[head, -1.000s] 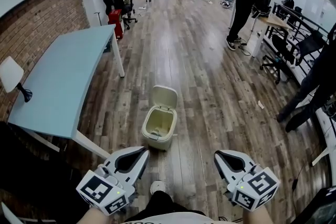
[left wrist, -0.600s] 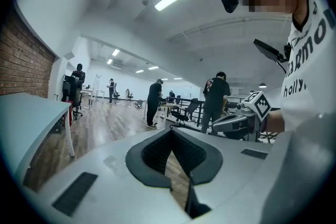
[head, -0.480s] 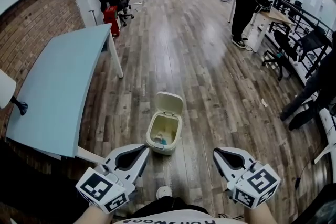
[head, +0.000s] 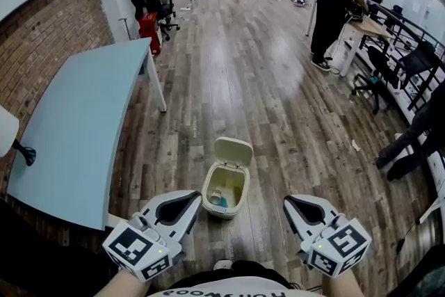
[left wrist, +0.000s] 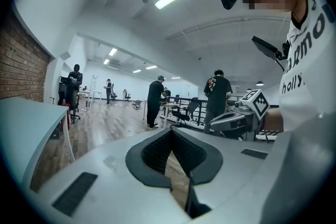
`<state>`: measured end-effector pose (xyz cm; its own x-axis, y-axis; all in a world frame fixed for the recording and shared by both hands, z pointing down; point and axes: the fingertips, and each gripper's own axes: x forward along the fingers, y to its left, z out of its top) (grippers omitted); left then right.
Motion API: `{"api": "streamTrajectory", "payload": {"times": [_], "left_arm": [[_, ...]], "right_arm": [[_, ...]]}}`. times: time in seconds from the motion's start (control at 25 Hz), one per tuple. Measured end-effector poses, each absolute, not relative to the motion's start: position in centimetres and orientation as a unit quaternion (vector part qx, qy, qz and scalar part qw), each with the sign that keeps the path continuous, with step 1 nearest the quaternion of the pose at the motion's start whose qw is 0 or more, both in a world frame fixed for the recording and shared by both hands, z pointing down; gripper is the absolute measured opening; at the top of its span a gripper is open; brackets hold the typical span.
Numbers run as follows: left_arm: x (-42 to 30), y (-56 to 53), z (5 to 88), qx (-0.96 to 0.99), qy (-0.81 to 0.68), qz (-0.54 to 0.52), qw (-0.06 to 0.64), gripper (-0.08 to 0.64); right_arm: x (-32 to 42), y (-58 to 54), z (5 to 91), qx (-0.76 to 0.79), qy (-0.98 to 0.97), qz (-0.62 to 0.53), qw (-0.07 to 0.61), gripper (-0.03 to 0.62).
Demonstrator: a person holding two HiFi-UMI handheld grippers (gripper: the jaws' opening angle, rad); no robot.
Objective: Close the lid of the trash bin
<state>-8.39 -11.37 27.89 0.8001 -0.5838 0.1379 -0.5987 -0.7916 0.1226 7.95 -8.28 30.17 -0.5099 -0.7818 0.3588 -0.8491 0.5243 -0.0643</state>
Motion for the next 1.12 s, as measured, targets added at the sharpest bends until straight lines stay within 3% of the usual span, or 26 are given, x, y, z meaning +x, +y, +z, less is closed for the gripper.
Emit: {"api": "streamTrajectory", "payload": {"times": [0.64,1.12], "left_arm": [[-5.6,-20.8,31.4,0.932,-0.344,0.080,0.084,0.008],[1.2,-31.5,33.7,0.915,-0.370,0.087,0.137,0.008]], "right_arm": [[10.5,-19.3,33.3,0.430,-0.879,0.125,0.162,0.011],[17.8,-30.3,34.7,0.391,-0.890,0.149,0.180,0.011]]}}
